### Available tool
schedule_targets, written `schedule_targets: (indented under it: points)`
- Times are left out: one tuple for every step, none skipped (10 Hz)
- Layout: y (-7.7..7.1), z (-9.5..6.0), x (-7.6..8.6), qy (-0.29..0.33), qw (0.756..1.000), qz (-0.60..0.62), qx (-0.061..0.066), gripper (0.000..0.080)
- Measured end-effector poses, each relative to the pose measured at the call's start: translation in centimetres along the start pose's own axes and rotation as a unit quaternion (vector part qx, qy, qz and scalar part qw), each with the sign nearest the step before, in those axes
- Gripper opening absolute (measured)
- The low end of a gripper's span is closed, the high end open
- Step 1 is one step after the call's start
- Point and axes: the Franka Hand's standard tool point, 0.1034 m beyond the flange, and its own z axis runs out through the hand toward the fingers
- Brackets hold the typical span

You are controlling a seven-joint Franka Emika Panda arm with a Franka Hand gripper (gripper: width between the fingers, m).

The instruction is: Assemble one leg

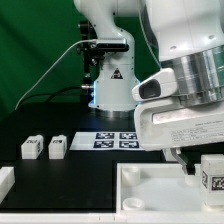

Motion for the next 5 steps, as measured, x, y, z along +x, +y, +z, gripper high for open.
schedule_targets:
  points:
    - [-0.23,-0.01,0.06,0.005,0.999,-0.03,-0.008,0.0649]
    - [-0.17,-0.01,0.08,0.004,1.0,0.0,-0.003,0.0649]
    - [-0.21,0.01,0.05,0.004,1.0,0.011,-0.002,0.0559]
    - [-0.39,0.04,-0.03,0.003,0.997,0.072,0.003,0.0376]
    - [-0.2,0.01,-0.16,0.0,0.993,0.119,0.003,0.0376]
